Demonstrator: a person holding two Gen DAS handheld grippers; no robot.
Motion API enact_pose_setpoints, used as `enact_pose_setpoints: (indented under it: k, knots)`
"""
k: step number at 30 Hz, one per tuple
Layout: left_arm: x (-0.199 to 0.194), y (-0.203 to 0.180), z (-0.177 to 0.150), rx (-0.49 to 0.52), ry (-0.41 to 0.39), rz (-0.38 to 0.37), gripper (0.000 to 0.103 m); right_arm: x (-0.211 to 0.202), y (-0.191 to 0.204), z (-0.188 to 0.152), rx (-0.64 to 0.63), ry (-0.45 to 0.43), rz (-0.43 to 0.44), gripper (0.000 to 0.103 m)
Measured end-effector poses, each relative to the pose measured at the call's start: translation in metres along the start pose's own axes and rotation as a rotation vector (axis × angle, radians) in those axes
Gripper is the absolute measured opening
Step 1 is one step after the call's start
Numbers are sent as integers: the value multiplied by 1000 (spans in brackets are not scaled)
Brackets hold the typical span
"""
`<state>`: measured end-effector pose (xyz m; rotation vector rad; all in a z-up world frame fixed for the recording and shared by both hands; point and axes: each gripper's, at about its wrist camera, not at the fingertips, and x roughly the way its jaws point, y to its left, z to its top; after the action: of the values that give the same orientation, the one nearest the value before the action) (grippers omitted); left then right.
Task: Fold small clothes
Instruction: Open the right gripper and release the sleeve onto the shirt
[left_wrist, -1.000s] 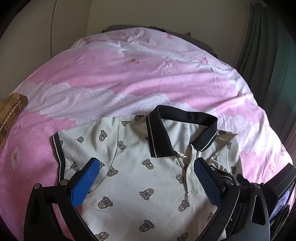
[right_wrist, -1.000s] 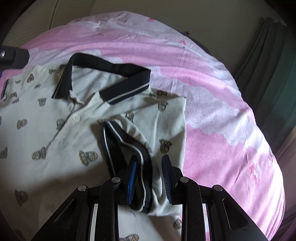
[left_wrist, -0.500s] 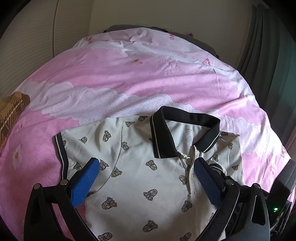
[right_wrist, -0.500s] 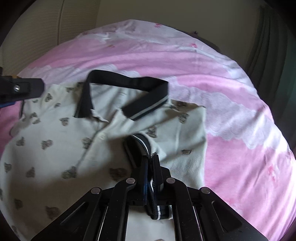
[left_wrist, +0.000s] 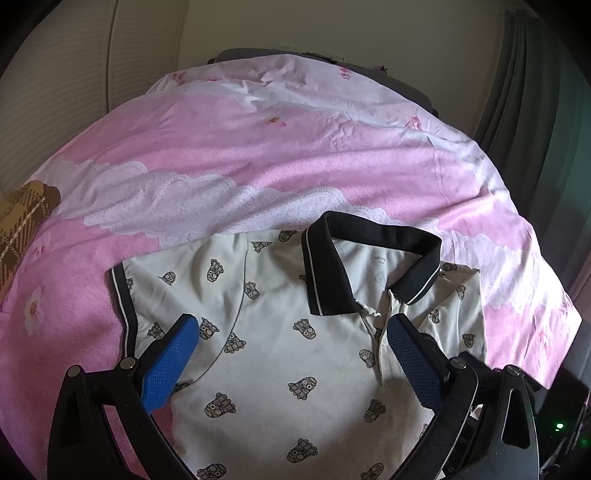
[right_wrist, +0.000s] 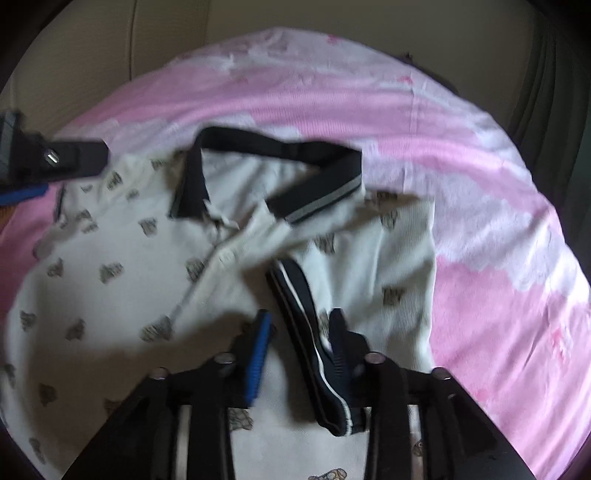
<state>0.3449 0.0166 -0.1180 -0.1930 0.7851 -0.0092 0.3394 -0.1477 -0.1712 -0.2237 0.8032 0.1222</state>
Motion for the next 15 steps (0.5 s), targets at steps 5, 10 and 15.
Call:
enact_pose_setpoints:
  k: [5, 10, 15]
  knots:
    - [3, 2, 0, -2, 4, 8, 103, 7, 9, 13, -41, -19, -14, 40]
    - [6, 7, 1, -6, 9, 18, 103, 27, 13, 19, -42, 16, -48, 39]
    - [7, 11, 0, -12, 13, 20, 103, 37, 7, 17, 13, 30, -52, 10]
